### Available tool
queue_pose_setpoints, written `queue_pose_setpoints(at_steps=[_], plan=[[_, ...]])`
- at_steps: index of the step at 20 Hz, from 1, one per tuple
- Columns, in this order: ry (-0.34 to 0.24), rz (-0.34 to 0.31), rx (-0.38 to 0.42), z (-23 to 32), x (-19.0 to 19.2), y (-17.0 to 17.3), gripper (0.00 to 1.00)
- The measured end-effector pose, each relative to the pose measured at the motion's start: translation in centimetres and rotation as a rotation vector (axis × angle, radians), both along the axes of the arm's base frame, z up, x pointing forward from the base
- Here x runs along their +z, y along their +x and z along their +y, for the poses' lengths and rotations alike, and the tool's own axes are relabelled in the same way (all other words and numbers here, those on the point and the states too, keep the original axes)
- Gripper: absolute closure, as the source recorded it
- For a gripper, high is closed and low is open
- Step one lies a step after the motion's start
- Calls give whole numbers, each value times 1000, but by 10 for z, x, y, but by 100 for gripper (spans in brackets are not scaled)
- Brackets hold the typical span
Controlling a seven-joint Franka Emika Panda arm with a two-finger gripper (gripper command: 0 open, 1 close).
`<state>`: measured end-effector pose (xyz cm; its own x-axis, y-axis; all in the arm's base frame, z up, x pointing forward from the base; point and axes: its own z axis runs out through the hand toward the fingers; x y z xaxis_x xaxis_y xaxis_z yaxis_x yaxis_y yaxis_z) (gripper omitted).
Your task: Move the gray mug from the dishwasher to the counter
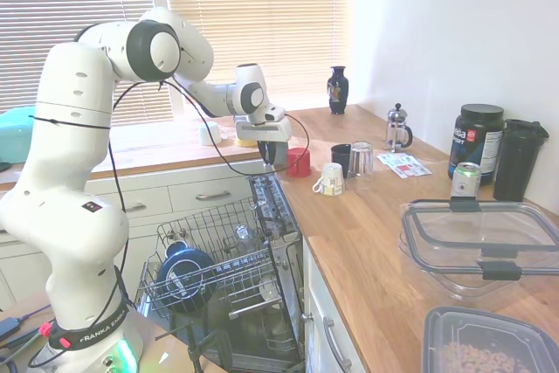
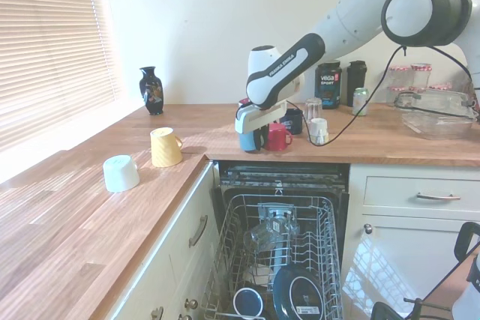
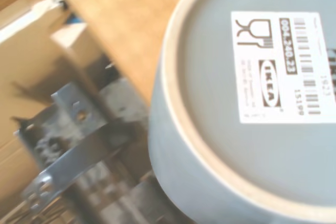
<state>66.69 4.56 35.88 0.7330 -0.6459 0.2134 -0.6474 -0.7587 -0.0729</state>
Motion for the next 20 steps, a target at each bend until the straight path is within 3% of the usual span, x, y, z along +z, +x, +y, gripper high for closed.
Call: queue_pose_setpoints(at_steps=[11, 12, 20], plan=[[-2, 44, -23, -11, -12, 28, 100], [1, 48, -25, -11, -13, 29, 0], [6, 65, -32, -10, -19, 32, 0]])
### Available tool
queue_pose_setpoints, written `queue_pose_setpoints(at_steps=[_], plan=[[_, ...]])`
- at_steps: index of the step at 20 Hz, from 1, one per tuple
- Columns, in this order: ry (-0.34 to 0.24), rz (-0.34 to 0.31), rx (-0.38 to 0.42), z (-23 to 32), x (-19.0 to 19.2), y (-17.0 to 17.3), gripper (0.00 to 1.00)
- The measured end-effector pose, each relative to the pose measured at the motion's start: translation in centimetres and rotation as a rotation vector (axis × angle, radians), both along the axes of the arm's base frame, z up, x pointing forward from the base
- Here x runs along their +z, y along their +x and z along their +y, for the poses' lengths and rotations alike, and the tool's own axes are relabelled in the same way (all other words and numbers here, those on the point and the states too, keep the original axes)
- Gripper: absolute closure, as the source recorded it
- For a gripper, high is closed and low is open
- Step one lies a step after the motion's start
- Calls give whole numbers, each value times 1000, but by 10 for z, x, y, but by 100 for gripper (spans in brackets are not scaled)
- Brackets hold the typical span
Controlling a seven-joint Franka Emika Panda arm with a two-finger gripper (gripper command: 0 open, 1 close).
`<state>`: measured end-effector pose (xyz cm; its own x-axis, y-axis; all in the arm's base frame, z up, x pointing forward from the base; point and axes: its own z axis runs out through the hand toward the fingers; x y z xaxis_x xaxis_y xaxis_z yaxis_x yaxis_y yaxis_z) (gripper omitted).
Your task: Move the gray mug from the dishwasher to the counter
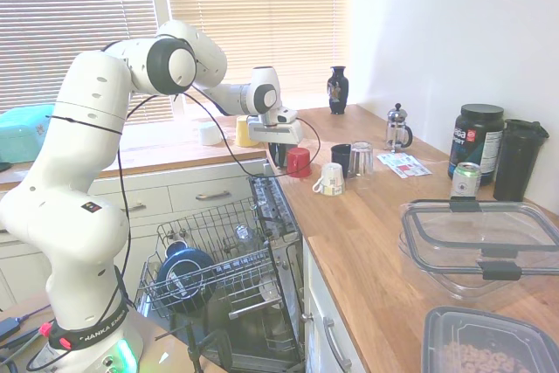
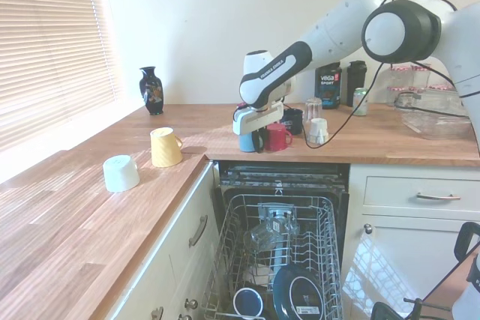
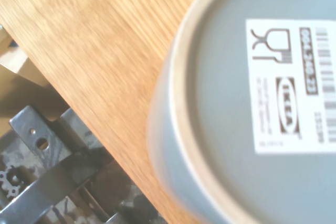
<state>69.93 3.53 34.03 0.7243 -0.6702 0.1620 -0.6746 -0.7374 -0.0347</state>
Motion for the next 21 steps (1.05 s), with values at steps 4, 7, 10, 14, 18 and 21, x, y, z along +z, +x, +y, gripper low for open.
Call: queue_pose_setpoints(at_steps=[4, 7, 10, 14, 18, 21], plan=[[1, -10, 3, 2, 4, 3, 0], [2, -28, 9, 10, 14, 6, 0], [2, -36, 8, 15, 19, 5, 0], [4, -68, 11, 26, 42, -11, 0], [24, -94, -8, 35, 61, -54, 0], [44, -93, -50, 35, 49, -90, 0]])
